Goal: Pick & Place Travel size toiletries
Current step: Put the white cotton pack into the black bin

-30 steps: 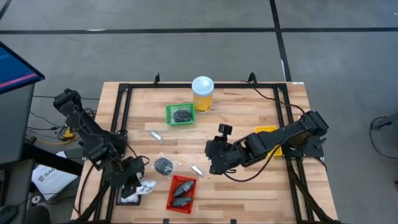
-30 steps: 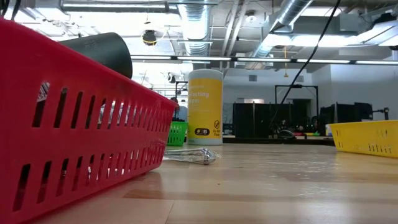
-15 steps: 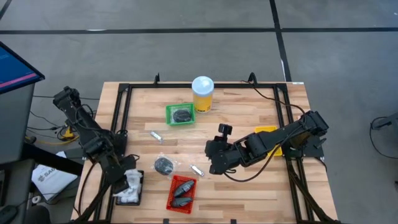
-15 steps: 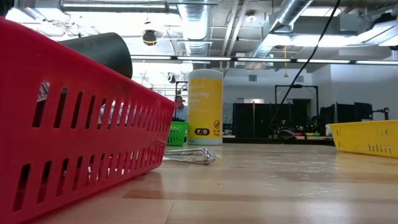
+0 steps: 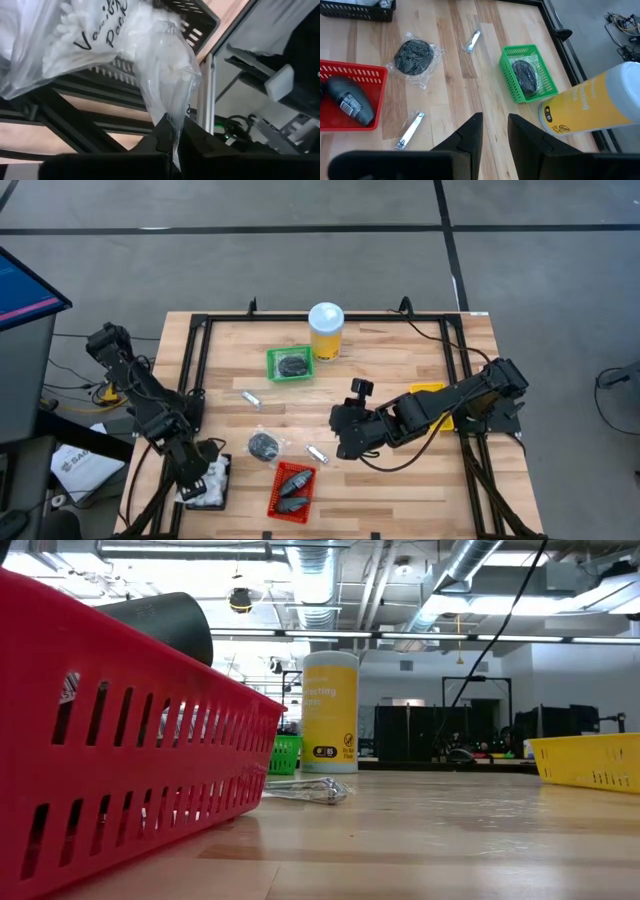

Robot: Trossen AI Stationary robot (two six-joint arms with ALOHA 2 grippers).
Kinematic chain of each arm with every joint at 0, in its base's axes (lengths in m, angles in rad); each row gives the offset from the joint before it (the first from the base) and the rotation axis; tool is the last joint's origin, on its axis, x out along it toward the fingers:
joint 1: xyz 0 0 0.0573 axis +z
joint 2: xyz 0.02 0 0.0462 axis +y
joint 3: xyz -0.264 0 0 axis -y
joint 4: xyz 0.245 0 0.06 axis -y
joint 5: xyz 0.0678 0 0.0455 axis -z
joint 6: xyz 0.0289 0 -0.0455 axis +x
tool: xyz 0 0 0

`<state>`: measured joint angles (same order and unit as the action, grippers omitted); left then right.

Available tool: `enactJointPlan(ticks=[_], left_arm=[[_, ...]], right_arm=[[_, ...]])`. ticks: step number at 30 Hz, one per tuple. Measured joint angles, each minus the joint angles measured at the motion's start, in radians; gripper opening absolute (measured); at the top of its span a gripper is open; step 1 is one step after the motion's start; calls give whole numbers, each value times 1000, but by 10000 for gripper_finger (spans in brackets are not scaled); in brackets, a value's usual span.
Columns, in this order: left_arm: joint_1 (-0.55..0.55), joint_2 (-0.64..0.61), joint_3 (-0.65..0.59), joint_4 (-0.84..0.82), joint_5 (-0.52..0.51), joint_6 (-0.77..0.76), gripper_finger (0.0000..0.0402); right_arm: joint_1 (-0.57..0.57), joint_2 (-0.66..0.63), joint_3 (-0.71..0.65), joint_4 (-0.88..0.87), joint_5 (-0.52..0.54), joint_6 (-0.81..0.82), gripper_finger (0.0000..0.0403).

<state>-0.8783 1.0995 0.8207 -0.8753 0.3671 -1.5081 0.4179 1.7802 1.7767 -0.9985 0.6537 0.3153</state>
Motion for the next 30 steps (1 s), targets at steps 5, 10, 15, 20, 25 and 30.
enactJointPlan(ticks=[5, 10, 15, 20, 25, 30], left_arm=[[8, 28, 0, 3, 0, 9, 4], [10, 28, 0, 9, -4, 9, 4], [10, 28, 0, 11, -25, 8, 5], [10, 28, 0, 25, -66, 10, 7], [10, 28, 0, 25, -64, 8, 7], [10, 28, 0, 24, -72, 8, 20]], right_arm=[[-1, 0, 0, 0, 0, 0, 82], [-1, 0, 0, 0, 0, 0, 82], [-1, 0, 0, 0, 0, 0, 82], [-1, 0, 0, 0, -1, 0, 82], [-1, 0, 0, -1, -2, 0, 82], [-1, 0, 0, -1, -2, 0, 82]])
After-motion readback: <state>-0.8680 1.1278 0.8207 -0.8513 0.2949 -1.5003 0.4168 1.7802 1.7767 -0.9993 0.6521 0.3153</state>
